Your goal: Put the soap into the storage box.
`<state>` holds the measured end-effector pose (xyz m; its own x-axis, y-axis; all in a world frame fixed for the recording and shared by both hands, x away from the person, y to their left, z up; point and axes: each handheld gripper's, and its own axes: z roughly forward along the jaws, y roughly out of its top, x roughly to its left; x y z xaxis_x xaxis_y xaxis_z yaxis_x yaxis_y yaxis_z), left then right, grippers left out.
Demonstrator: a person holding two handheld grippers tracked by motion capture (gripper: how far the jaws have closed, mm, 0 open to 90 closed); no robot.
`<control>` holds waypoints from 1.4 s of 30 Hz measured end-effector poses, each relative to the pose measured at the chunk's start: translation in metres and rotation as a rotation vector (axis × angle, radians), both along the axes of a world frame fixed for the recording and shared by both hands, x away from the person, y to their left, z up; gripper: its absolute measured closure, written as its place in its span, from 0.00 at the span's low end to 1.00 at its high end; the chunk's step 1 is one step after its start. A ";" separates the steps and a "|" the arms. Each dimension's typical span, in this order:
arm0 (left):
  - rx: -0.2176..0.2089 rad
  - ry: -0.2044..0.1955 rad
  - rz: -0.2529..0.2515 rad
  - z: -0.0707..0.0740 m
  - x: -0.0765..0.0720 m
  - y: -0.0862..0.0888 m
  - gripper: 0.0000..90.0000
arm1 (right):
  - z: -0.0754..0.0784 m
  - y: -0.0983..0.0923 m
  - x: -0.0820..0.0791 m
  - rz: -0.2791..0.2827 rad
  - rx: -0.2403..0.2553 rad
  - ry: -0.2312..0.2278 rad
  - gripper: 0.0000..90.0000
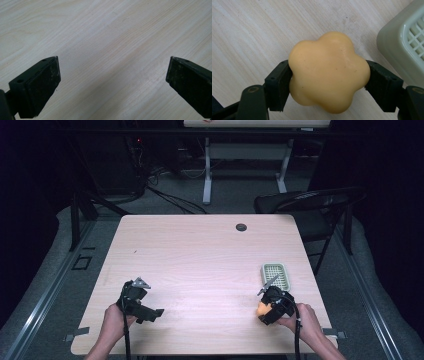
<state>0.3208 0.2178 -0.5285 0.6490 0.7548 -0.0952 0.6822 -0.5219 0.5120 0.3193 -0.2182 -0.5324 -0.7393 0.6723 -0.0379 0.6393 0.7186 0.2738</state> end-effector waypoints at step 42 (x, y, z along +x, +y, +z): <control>0.001 0.006 -0.002 0.000 0.000 -0.001 0.00 | 0.036 -0.028 0.010 -0.084 0.016 -0.053 0.30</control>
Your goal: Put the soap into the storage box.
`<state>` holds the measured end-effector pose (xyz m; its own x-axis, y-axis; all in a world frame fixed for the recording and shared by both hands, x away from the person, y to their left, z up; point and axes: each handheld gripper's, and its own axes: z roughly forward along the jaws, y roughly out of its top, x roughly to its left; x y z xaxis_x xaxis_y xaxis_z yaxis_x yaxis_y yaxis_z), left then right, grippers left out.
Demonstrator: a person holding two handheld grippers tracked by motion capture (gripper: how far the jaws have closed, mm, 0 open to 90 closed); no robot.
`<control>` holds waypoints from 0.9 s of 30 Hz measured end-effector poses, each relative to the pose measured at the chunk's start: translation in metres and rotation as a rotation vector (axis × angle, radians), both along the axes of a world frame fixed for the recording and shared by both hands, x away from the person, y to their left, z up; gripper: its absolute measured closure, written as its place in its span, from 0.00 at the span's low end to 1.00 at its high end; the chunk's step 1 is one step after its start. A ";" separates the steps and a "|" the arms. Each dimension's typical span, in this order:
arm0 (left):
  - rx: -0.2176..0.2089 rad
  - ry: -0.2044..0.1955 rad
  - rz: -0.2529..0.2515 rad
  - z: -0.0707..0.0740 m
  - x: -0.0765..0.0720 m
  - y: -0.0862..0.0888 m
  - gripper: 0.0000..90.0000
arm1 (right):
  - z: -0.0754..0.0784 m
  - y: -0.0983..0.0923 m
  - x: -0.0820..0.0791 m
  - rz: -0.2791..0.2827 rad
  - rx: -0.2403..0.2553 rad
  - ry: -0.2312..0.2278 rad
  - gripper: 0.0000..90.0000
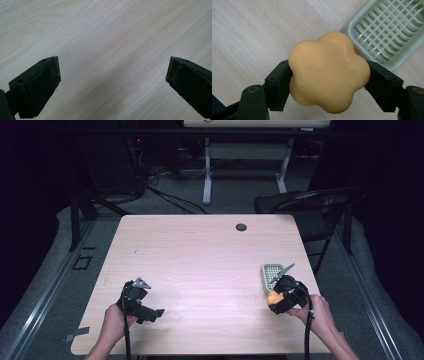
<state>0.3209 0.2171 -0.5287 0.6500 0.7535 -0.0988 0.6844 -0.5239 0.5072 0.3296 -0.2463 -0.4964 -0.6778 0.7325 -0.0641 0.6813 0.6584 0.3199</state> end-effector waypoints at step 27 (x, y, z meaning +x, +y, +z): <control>0.004 -0.001 -0.009 0.000 0.001 -0.002 0.00 | 0.020 0.002 0.027 -0.026 -0.038 -0.036 0.30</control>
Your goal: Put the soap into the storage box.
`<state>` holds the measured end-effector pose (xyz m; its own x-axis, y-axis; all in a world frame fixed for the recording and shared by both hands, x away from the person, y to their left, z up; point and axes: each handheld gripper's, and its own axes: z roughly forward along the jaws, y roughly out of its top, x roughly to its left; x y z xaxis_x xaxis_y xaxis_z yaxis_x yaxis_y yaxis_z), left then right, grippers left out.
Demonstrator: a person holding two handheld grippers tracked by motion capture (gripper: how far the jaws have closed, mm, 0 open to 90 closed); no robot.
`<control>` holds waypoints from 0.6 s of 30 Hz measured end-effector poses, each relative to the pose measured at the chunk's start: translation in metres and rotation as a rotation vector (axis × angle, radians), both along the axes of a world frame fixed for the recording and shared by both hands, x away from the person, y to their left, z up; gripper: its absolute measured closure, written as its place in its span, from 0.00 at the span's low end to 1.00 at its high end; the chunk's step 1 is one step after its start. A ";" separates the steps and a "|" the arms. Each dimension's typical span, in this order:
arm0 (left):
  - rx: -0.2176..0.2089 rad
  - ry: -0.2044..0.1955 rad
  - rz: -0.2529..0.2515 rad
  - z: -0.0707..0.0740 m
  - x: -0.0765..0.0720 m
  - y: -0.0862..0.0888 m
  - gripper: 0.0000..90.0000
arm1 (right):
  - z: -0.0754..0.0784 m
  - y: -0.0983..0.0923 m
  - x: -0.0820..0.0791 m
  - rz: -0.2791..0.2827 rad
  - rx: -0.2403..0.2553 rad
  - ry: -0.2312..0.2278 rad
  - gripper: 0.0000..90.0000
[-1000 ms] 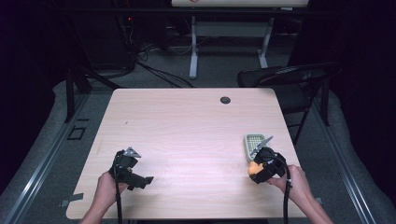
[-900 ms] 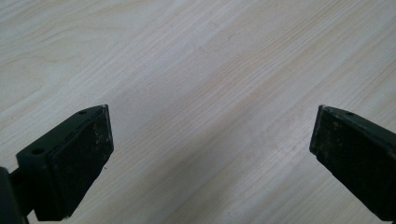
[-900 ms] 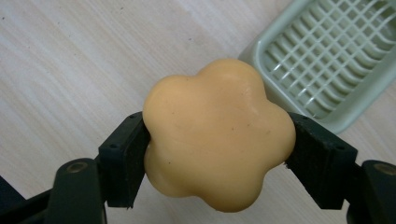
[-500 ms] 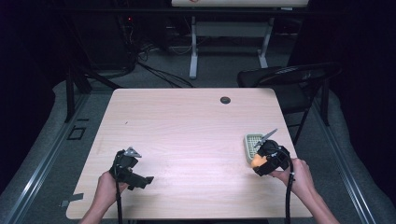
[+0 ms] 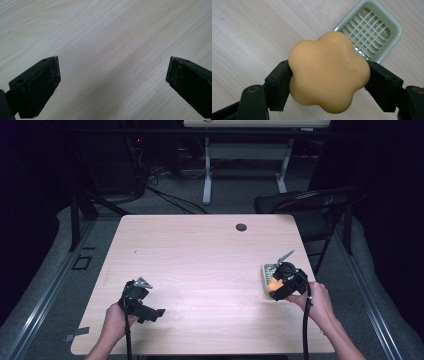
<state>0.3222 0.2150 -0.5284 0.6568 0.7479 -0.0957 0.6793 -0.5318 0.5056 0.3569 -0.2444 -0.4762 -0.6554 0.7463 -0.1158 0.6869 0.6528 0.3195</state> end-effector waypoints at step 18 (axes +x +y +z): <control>0.000 -0.004 0.001 0.001 -0.001 0.000 0.00 | 0.008 -0.010 0.019 -0.055 0.022 -0.014 0.30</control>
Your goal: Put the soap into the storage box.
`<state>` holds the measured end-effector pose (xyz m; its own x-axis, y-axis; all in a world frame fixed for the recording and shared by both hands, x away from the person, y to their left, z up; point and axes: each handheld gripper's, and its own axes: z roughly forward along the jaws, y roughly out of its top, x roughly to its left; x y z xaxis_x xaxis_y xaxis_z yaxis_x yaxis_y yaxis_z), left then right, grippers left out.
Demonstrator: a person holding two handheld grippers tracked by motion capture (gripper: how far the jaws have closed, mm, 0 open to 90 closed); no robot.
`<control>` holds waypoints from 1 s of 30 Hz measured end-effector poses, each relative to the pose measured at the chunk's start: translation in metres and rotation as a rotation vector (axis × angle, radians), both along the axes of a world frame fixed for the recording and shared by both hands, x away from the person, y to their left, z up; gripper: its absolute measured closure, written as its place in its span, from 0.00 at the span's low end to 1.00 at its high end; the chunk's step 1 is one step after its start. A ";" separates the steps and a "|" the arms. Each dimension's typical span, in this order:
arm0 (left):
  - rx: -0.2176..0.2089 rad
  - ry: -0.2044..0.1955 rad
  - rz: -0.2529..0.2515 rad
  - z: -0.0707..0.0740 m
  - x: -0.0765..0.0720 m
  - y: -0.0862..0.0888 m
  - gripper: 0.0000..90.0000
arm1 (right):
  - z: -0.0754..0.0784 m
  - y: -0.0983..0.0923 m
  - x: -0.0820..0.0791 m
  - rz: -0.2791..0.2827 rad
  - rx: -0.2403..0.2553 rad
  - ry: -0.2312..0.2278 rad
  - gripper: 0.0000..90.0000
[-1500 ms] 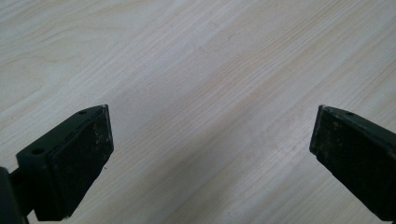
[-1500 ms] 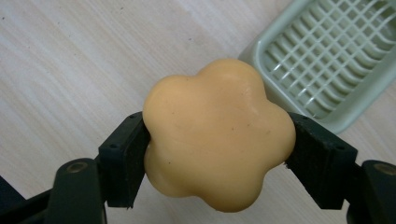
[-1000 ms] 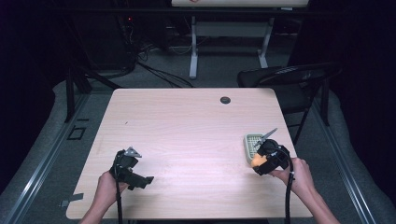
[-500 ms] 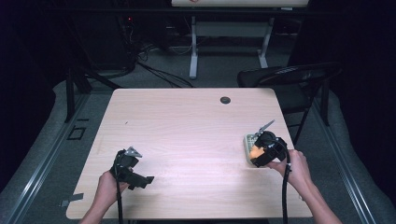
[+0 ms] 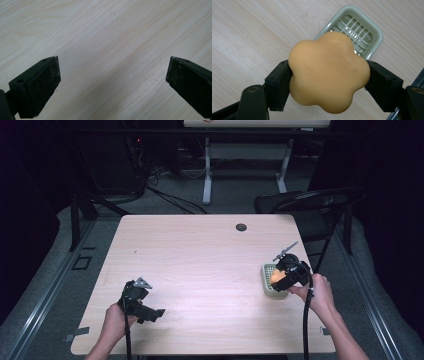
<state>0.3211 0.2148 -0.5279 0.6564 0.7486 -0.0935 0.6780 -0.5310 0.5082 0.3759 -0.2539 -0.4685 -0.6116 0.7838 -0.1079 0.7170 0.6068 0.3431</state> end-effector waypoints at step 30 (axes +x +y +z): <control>0.006 0.003 0.000 -0.001 0.002 0.000 0.00 | -0.006 -0.006 0.029 -0.043 -0.014 0.010 0.30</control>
<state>0.3226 0.2146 -0.5292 0.6559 0.7493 -0.0908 0.6796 -0.5340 0.5030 0.4054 -0.2599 -0.4740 -0.5789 0.8076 -0.1126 0.7457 0.5802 0.3275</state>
